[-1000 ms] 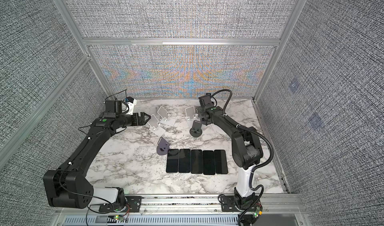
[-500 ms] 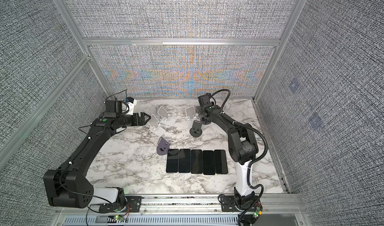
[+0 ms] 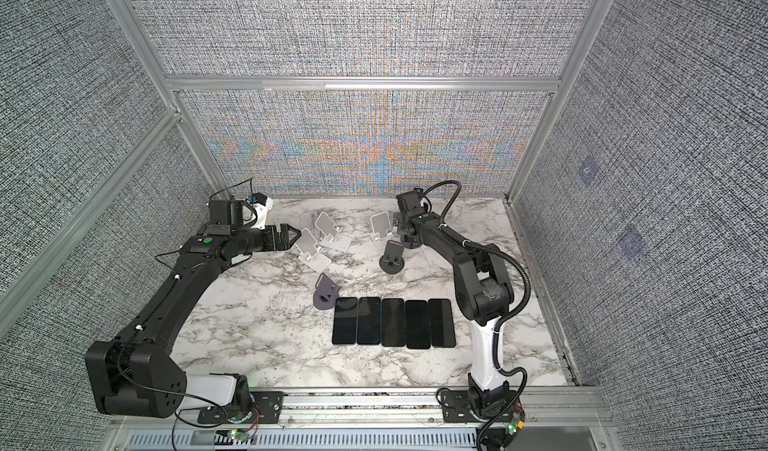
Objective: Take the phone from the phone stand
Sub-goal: 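Lower the open right gripper around the blue-edged phone on the stand, then close the right gripper and lift the blue-edged phone off the stand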
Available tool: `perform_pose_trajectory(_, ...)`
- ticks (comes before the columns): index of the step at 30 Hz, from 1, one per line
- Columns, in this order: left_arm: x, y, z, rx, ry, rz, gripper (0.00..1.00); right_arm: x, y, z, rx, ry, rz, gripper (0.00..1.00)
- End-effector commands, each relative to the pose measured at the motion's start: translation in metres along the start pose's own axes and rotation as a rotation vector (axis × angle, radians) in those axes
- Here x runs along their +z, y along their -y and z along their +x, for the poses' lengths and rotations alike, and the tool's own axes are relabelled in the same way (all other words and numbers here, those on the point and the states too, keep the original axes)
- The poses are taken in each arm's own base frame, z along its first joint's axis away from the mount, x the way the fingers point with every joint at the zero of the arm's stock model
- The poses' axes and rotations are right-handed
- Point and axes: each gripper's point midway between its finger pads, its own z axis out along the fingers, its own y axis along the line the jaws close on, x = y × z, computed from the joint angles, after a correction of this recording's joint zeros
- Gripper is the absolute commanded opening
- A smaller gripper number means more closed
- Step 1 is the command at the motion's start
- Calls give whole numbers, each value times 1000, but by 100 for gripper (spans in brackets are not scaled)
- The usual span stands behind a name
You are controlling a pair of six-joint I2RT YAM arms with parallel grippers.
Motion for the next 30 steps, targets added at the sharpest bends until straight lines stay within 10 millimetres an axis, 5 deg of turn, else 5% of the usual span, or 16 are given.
perform_pose_trajectory(1, -3, 3, -4, 21, 12, 9, 95, 2, -1, -6, 22, 26, 0, 92)
perform_pose_trajectory(30, -3, 3, -5, 21, 9, 10, 95, 4, 9, -10, 43, 40, 10, 61)
